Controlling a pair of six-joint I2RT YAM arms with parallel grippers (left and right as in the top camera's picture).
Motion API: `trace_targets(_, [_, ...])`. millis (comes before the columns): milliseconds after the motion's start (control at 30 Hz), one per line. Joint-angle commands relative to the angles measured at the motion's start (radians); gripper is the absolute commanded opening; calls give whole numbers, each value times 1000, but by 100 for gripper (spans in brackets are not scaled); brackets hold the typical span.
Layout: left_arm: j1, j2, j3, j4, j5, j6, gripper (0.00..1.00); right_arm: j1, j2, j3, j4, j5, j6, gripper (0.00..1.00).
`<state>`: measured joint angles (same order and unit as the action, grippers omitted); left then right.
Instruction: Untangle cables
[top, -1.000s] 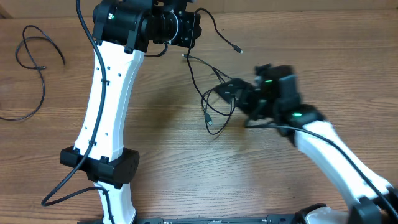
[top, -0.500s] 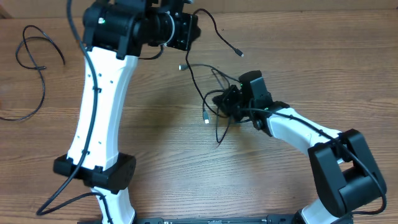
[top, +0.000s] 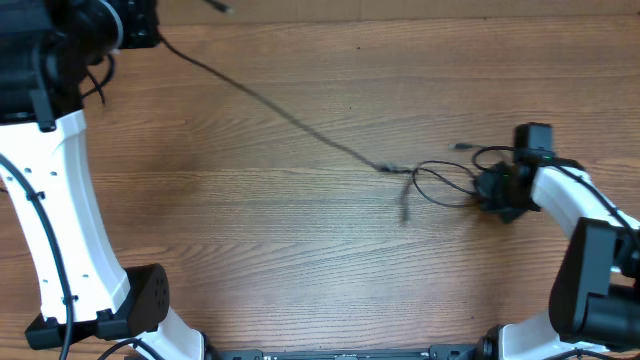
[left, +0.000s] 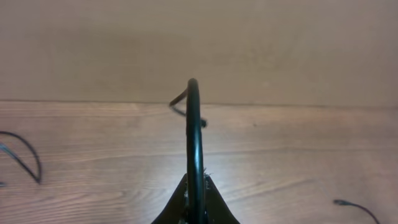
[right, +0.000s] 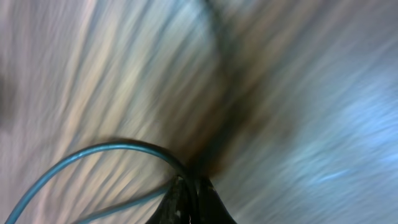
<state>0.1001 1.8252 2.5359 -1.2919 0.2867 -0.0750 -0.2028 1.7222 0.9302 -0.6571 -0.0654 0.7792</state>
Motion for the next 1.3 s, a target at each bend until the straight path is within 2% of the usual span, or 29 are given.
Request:
trace_targets(0, [45,-16,22,13,-5,16,4,-99,-11,0,-24,154,-111,4])
trace_targets(167, [83,-36,22,34,-30,19,4,-177,-11,0,-43,206,-186,14])
trace_targets(333, [136,-77,22,85,-116,19,4,-218,-11,0,-78,278,-186,14])
trace_targets(567, [230,-100,22,110,-113,14,4,-221,-11,0,-83,277,-186,17])
trace_targets(633, [259,-100,22,115,-55,-6,4,-221,-11,-1,-82,274,-186,18])
trace_targets(733, [275,-99,21,114,133,-6,4,-220,-11,-2,-82,266,-185,18])
trace_targets(800, [269,-97,21,111,277,-7,4,-219,-11,-2,-81,252,-185,23])
trace_targets(867, [252,-92,21,91,430,-6,4,-218,-11,-2,-82,220,-185,31])
trace_targets(900, [226,-81,19,61,579,25,4,-218,-11,-2,-82,190,-185,43])
trace_targets(933, [207,-73,19,39,637,55,4,-218,-11,-2,-82,175,-186,53])
trace_targets(1000, [157,-52,19,-18,666,107,4,-218,-11,-2,-86,144,-186,77])
trace_targets(1067, [100,-26,19,-75,620,132,4,-218,-11,-2,-95,122,-185,94])
trace_targets(1100, [67,-9,19,-105,583,132,4,-218,-11,-2,-101,114,-186,100])
trace_targets(1267, [-60,71,19,-199,458,132,4,-218,-11,-2,-112,112,-185,100])
